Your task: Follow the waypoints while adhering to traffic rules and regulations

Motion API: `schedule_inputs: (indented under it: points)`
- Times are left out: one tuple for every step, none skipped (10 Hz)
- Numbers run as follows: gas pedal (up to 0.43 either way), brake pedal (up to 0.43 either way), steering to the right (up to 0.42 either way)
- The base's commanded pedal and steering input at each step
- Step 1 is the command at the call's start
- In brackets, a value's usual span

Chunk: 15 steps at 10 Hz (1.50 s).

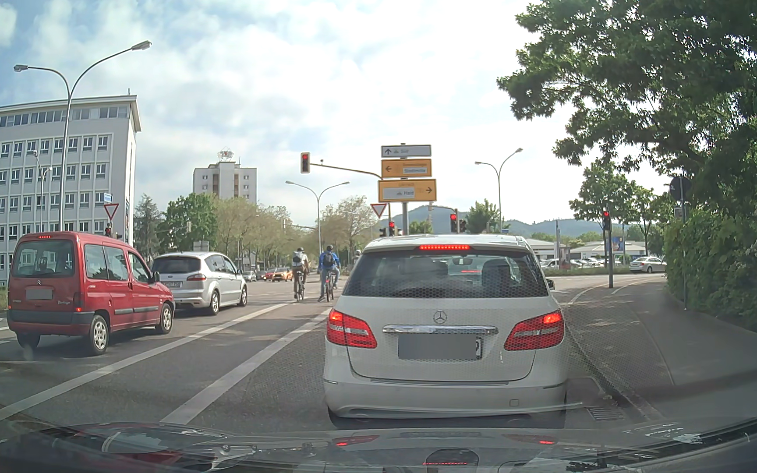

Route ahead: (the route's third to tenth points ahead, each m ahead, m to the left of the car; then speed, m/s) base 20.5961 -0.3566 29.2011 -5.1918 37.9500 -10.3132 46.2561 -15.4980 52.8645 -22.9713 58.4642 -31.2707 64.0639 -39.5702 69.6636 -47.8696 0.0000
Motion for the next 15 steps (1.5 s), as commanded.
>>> schedule_inputs:
  points:
    - [0.0,0.25,0.08]
    - [0.0,0.25,0.08]
    - [0.0,0.25,0.08]
    - [0.0,0.25,0.08]
    - [0.0,0.25,0.08]
    - [0.0,0.25,0.08]
    - [0.0,0.25,0.08]
    - [0.0,0.25,0.08]
    - [0.0,0.25,0.08]
    - [0.0,0.25,0.08]
    - [0.0,0.25,0.08]
    - [0.0,0.25,0.08]
    - [0.0,0.25,0.08]
    - [0.0,0.25,0.08]
    - [0.0,0.25,0.08]
